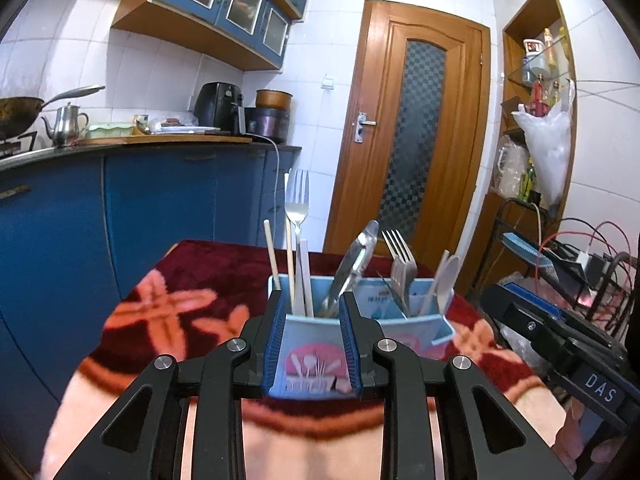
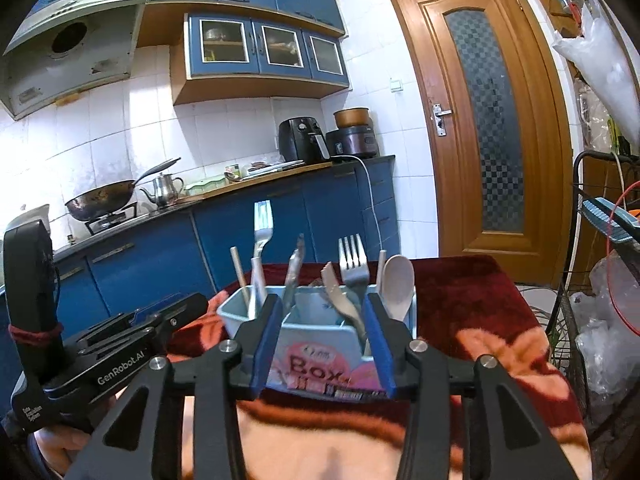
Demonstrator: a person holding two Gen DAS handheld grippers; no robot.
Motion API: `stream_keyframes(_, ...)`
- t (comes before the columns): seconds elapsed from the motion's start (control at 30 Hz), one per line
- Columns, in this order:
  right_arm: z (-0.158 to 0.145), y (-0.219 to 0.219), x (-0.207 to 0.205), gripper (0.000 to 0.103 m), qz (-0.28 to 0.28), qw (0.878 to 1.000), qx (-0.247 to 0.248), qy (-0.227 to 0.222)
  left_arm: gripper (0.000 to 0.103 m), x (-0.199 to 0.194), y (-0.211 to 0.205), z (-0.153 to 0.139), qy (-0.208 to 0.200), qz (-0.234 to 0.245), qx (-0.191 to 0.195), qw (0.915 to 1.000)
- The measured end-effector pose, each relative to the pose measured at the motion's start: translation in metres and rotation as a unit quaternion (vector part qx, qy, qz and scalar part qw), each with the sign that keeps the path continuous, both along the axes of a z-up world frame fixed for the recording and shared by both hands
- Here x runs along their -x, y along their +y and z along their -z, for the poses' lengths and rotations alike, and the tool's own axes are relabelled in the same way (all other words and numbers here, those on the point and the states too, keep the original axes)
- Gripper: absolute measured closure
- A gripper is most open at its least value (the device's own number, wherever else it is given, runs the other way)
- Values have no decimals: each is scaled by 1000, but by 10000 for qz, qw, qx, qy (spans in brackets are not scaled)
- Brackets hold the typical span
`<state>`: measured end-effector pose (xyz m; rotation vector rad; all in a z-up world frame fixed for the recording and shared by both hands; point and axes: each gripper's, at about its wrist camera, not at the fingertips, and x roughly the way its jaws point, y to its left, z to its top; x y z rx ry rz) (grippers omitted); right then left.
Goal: Organize utensils
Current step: 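Pull both open tools back from the caddy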
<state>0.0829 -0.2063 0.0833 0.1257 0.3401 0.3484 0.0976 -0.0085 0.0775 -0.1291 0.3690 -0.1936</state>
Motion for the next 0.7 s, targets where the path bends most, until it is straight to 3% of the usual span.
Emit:
stream_keyframes(0.1,0,1,18,49,-27,10000,9,-15,73,19,3,-2,36,-20,-16,10000)
stream_keyframes(0.23,5,4,40,44,-44,10000,59,7,61,40,5,0,74,-72,-102,9999)
stream_keyframes(0.57,29,6,78,15,207,9995,232,100,34,83,3,24,173,-266,-421,9986)
stream_keyframes(0.7,43,4,84,8,367,9988,286,162,31,91,0,37,188,-320,-552,9978)
